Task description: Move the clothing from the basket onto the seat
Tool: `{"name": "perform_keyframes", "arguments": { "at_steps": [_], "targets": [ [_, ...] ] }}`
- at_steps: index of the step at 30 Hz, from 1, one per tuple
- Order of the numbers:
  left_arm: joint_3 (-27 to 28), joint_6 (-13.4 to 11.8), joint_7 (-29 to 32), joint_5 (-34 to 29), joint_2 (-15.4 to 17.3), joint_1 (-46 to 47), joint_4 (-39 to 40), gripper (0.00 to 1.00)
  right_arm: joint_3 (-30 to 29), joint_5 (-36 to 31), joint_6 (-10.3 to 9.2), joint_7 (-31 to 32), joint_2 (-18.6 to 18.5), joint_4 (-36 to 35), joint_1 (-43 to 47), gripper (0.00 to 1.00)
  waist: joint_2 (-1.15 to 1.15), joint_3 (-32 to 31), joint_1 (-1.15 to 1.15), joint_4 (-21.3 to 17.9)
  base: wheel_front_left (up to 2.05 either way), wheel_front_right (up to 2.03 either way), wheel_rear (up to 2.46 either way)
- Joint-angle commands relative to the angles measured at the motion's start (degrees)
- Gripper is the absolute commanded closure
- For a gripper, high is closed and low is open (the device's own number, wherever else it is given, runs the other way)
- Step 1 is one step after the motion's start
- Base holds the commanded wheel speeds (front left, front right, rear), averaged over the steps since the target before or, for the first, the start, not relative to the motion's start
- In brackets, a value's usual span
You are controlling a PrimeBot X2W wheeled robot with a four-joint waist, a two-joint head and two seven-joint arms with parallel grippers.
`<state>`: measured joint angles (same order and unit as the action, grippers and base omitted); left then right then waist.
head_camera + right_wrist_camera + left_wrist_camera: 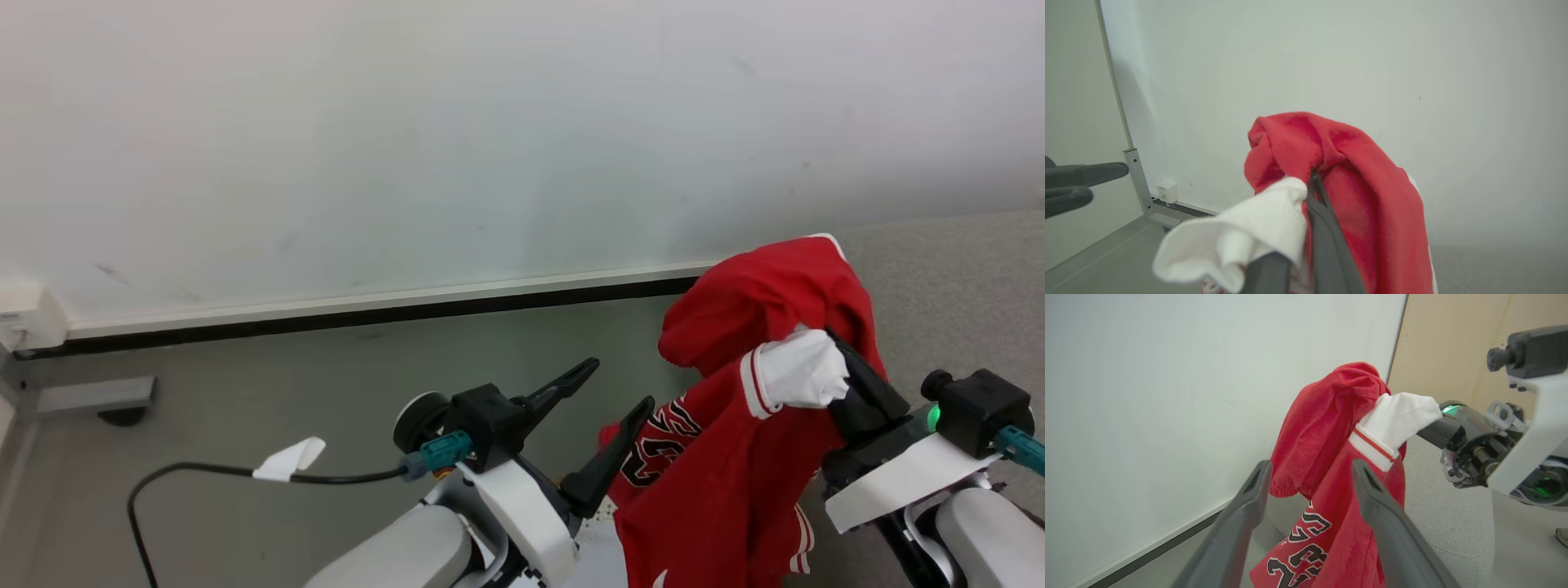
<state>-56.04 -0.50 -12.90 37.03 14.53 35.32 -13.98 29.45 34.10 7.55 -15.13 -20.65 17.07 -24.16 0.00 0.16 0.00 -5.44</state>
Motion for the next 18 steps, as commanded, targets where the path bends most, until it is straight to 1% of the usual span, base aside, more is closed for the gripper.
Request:
{"name": "perform_keyframes", "arguments": {
  "at_steps": [1, 8, 18],
  "targets": [
    [0.0, 0.05, -0.6, -0.35, 0.13, -0.69, 0.28, 0.0, -1.25, -0.67, -0.12, -0.02, -0.8, -0.75, 0.82, 1.0, 0.0, 0.25, 0.0, -2.2, 0.0, 0.0, 0.0],
    [-0.18, 0.34, -1.27, -0.98, -0.17, -0.97, 0.66, 0.0, -4.76, -1.48, -0.12, -0.02, -2.4, -2.61, 2.2, 1.0, 0.0, 0.82, 0.0, -7.39, 0.0, 0.0, 0.0],
    [-0.35, 0.79, -1.89, -2.69, -0.54, -1.36, 0.65, 0.0, -6.47, -1.65, -0.12, -0.02, -2.4, -4.68, 3.19, 1.0, 0.0, 1.94, 0.0, -15.21, 0.0, 0.0, 0.0]
  ]
}}
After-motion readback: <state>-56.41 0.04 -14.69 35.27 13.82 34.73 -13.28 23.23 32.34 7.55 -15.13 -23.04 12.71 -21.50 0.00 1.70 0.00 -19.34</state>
